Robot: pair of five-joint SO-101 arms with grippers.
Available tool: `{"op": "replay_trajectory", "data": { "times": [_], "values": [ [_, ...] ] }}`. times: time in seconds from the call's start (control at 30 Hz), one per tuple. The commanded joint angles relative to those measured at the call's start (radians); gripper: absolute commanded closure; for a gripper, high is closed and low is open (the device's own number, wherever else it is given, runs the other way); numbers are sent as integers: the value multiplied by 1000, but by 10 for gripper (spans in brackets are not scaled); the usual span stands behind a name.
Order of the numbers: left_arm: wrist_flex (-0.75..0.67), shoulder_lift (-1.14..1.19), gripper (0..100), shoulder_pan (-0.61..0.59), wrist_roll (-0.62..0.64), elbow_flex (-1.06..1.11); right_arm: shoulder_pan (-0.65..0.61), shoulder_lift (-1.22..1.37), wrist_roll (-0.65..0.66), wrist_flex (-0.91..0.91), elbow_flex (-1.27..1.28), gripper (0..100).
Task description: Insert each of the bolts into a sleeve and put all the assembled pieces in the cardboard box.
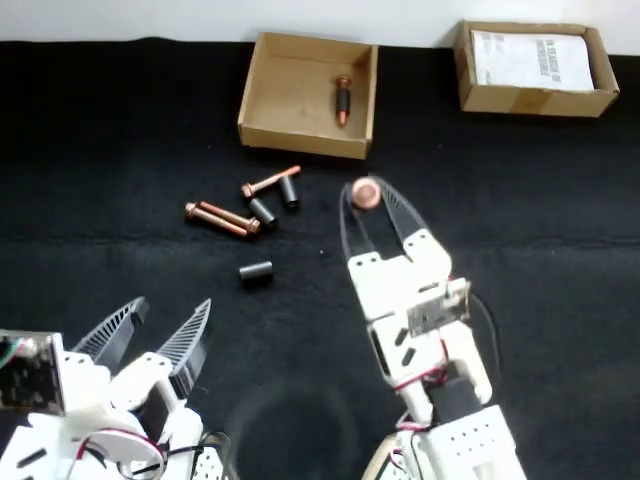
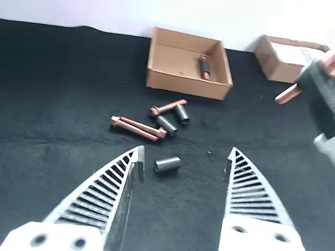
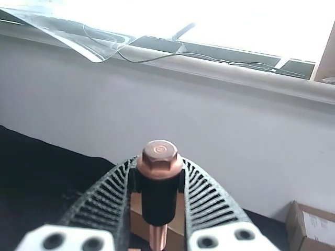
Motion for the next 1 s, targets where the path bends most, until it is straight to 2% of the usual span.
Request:
{"op": "replay_trajectory", "data": {
  "times": [0.0, 0.23, 0.43, 0.67, 0.87, 0.97],
  "values": [
    [-5, -65, 748, -47, -6, 87, 13, 282, 6, -56, -237, 991],
    [-5, -59, 748, -119, -5, 183, 13, 746, 6, -64, -602, 991],
    [-5, -59, 748, -208, -5, 272, 45, 1007, 8, -58, -837, 991],
    [-34, -59, 748, -252, -5, 349, 104, 1300, 12, -53, -1113, 991],
    [-112, -56, 748, -285, -5, 351, 120, 1494, 17, 174, -1345, 991],
    [-120, -56, 748, -305, -6, 352, 117, 1607, 127, 285, -1480, 991]
  ]
}}
